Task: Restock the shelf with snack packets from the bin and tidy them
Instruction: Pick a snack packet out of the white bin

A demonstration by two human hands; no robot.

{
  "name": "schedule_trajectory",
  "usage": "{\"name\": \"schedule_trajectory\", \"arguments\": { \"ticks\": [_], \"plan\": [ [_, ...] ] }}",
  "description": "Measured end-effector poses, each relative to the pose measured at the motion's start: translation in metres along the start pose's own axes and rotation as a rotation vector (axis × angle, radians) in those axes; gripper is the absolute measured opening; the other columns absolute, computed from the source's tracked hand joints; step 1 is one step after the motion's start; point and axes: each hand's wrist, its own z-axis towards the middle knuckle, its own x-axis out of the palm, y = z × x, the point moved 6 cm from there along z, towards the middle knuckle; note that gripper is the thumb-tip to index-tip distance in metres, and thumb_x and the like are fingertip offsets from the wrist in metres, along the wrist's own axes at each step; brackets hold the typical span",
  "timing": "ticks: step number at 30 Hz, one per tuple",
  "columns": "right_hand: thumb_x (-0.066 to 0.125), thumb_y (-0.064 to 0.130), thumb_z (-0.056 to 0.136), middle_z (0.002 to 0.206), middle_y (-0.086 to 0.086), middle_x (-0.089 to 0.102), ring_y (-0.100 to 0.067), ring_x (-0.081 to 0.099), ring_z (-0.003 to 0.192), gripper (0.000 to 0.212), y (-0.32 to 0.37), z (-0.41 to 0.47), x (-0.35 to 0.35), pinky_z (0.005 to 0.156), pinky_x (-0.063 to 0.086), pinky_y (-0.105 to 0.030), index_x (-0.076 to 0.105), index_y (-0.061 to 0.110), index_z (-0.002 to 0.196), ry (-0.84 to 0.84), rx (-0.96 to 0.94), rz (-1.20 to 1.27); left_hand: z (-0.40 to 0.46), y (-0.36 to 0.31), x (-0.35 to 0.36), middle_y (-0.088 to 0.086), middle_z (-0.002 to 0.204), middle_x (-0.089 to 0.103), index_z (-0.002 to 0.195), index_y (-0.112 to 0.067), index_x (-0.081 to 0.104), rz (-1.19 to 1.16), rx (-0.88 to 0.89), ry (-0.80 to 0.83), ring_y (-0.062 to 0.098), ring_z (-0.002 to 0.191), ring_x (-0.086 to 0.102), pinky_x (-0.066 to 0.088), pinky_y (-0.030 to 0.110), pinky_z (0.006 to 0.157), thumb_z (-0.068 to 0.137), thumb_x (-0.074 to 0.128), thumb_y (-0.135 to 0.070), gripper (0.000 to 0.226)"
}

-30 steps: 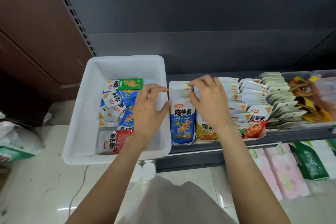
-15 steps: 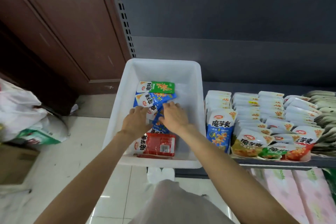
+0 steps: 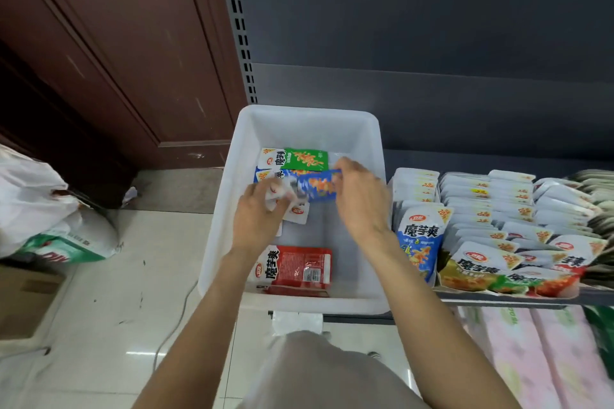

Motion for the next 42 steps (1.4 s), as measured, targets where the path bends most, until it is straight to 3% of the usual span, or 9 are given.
{"name": "schedule_trajectory", "arguments": {
  "ticks": [3, 5, 11, 20, 26, 29, 33, 39, 42],
  "plan": [
    [0.056, 0.012, 0.092, 0.092, -0.006, 0.067, -0.028, 0.062, 0.076, 0.012, -0.022, -0.021, -0.035, 0.06, 0.047, -0.034, 0.059, 0.02, 0.101, -0.206, 0.133, 0.506, -0.016, -0.02, -0.014, -0.003, 0.122, 0.053, 0.137, -0.026, 0.034, -0.694, -0.192, -0.154, 0.008, 0.106, 0.058, 0.048, 0.013, 0.078, 0.087, 0.066, -0.021, 0.059],
    [0.06, 0.005, 0.089, 0.089, -0.006, 0.066, -0.012, 0.062, 0.064, 0.017, -0.03, -0.033, -0.039, 0.048, 0.048, -0.028, 0.058, 0.022, 0.088, -0.19, 0.227, 0.966, -0.022, -0.034, -0.011, -0.001, 0.122, 0.059, 0.136, -0.027, 0.035, -0.962, -0.274, -0.082, 0.011, 0.108, 0.061, 0.05, 0.022, 0.085, 0.084, 0.068, -0.026, 0.061],
    [0.06, 0.0, 0.089, 0.084, -0.004, 0.068, -0.007, 0.061, 0.058, 0.016, -0.04, -0.064, -0.028, 0.045, 0.045, -0.02, 0.055, 0.015, 0.088, -0.008, 0.304, 1.322, -0.033, -0.085, -0.013, 0.0, 0.101, 0.069, 0.113, -0.01, 0.059, -0.92, -0.1, 0.058, 0.01, 0.088, 0.065, 0.053, 0.021, 0.072, 0.093, 0.055, -0.015, 0.021],
    [0.062, 0.018, 0.09, 0.094, 0.004, 0.07, -0.01, 0.068, 0.085, 0.014, -0.071, -0.089, -0.054, 0.069, 0.056, -0.042, 0.055, 0.026, 0.099, 0.015, 0.082, 0.764, -0.046, -0.114, 0.007, -0.004, 0.087, 0.07, 0.104, -0.007, 0.065, -0.868, -0.088, 0.0, 0.003, 0.069, 0.063, 0.047, 0.015, 0.055, 0.091, 0.058, -0.013, 0.016],
    [0.066, 0.022, 0.087, 0.093, 0.014, 0.068, 0.003, 0.063, 0.085, 0.025, -0.112, -0.101, -0.102, 0.069, 0.049, -0.01, 0.059, 0.025, 0.111, -0.178, 0.075, 0.641, -0.062, -0.151, 0.042, -0.011, 0.079, 0.072, 0.087, -0.023, 0.068, -0.655, 0.123, 0.157, 0.008, 0.074, 0.067, 0.056, 0.026, 0.061, 0.086, 0.065, -0.009, 0.014],
    [0.067, 0.024, 0.086, 0.099, 0.015, 0.066, 0.0, 0.063, 0.086, 0.034, -0.128, -0.098, -0.113, 0.067, 0.046, -0.006, 0.056, 0.027, 0.118, -0.183, 0.093, 0.572, -0.069, -0.155, 0.071, 0.0, 0.084, 0.073, 0.088, -0.017, 0.07, -0.527, 0.147, 0.21, 0.018, 0.077, 0.069, 0.057, 0.039, 0.072, 0.085, 0.068, -0.016, 0.005],
    [0.069, 0.026, 0.085, 0.113, 0.017, 0.054, 0.001, 0.061, 0.073, 0.057, -0.133, -0.084, -0.111, 0.066, 0.041, -0.01, 0.043, 0.035, 0.135, -0.093, 0.014, 0.406, -0.068, -0.153, 0.094, 0.006, 0.082, 0.072, 0.089, -0.002, 0.07, -0.388, 0.243, 0.304, 0.013, 0.071, 0.066, 0.055, 0.03, 0.071, 0.084, 0.069, -0.019, 0.018],
    [0.066, 0.024, 0.088, 0.085, 0.004, 0.068, -0.008, 0.056, 0.07, 0.007, -0.129, -0.071, -0.093, 0.063, 0.039, -0.023, 0.068, 0.02, 0.093, 0.048, -0.136, 0.215, -0.071, -0.144, 0.098, 0.002, 0.081, 0.07, 0.09, -0.009, 0.072, -0.143, 0.428, 0.288, 0.016, 0.071, 0.064, 0.056, 0.038, 0.066, 0.077, 0.069, -0.043, 0.036],
    [0.06, 0.024, 0.091, 0.086, 0.002, 0.068, -0.012, 0.056, 0.073, 0.009, -0.12, -0.078, -0.087, 0.063, 0.037, -0.024, 0.066, 0.018, 0.091, 0.047, -0.196, 0.096, -0.076, -0.143, 0.093, -0.001, 0.074, 0.067, 0.089, -0.012, 0.072, 0.061, 0.573, 0.149, 0.015, 0.068, 0.056, 0.052, 0.033, 0.06, 0.074, 0.069, -0.041, 0.033]
  ]
}}
